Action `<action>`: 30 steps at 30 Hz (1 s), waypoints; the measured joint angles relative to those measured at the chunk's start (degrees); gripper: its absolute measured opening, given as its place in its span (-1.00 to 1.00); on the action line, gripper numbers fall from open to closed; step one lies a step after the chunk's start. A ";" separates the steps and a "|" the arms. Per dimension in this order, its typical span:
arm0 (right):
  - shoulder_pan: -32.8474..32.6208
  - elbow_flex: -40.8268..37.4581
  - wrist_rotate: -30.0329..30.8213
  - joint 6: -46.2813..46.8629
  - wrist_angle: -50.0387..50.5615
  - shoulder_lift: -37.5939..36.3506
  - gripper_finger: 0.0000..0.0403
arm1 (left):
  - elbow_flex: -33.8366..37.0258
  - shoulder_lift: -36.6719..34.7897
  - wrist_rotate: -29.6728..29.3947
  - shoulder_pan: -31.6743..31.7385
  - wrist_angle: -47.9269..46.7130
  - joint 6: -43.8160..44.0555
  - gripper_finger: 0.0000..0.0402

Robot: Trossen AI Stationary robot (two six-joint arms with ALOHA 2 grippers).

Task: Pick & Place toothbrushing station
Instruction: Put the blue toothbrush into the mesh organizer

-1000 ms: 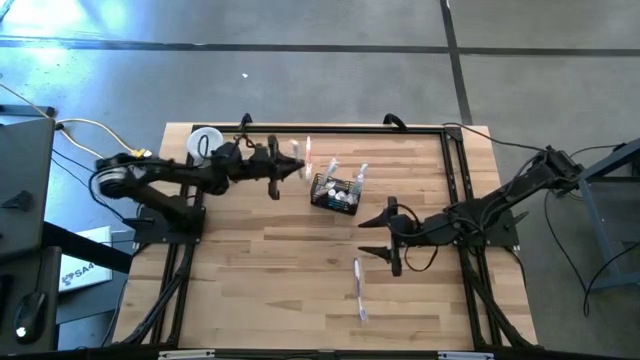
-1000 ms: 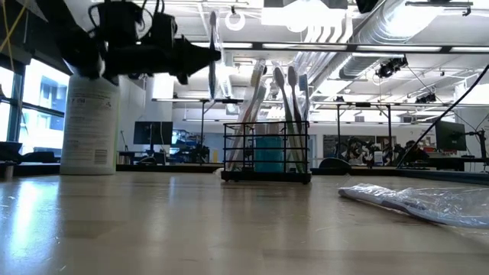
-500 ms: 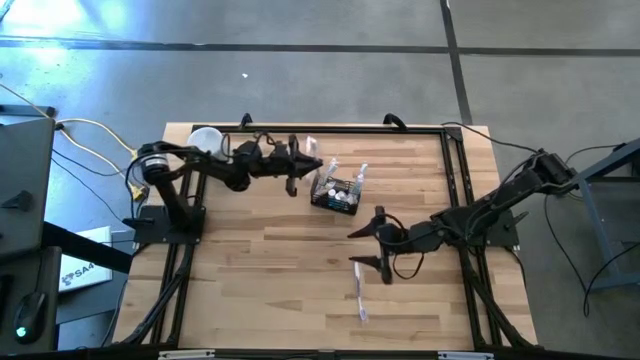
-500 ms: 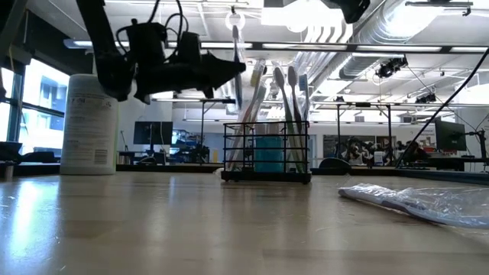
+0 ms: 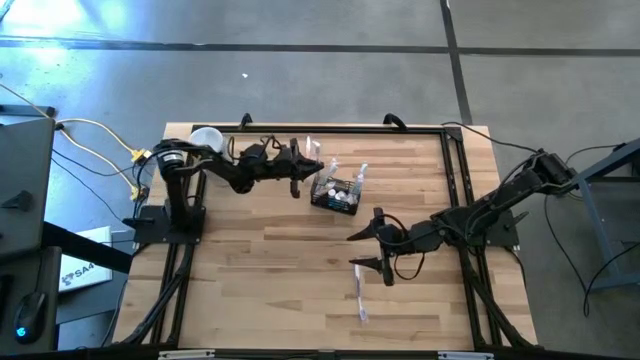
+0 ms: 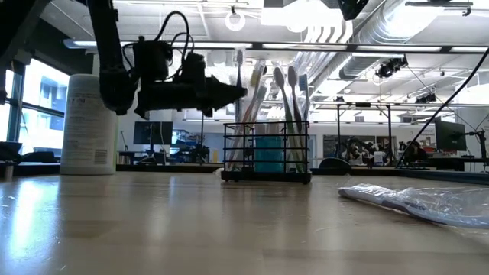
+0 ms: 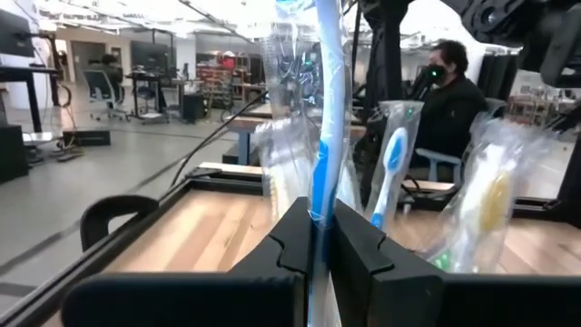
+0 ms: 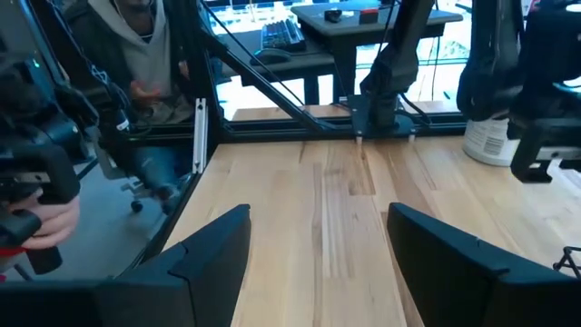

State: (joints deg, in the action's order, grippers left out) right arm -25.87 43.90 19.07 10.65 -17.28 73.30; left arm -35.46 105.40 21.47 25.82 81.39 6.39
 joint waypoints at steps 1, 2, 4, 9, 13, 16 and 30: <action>0.00 0.00 0.00 -0.01 -0.02 0.00 0.25 | 0.00 0.82 0.00 0.04 0.89 0.48 -0.93; 0.00 0.00 0.00 0.01 -0.04 0.00 0.25 | 0.00 1.76 0.06 0.04 2.13 1.07 -0.93; 0.00 0.00 0.00 0.01 -0.17 0.00 0.25 | 0.00 3.27 0.30 0.04 4.40 2.12 -0.93; 0.00 0.00 0.00 -0.04 -0.15 0.00 0.25 | 0.00 6.71 0.37 0.04 5.82 2.86 -0.93; 0.00 0.00 0.00 -0.26 -0.13 0.00 0.25 | 0.00 8.99 0.37 0.04 6.89 2.89 -0.93; 0.00 0.00 0.00 -0.36 -0.13 0.00 0.25 | 0.00 10.92 0.71 0.04 8.07 2.91 -0.93; 0.00 0.00 0.02 -1.28 -0.12 0.00 0.25 | -0.17 11.96 1.14 -1.60 8.12 1.40 -0.93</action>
State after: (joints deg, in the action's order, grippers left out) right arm -25.87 43.90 19.09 9.37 -17.39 73.30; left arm -35.64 117.36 22.61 24.22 89.51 7.79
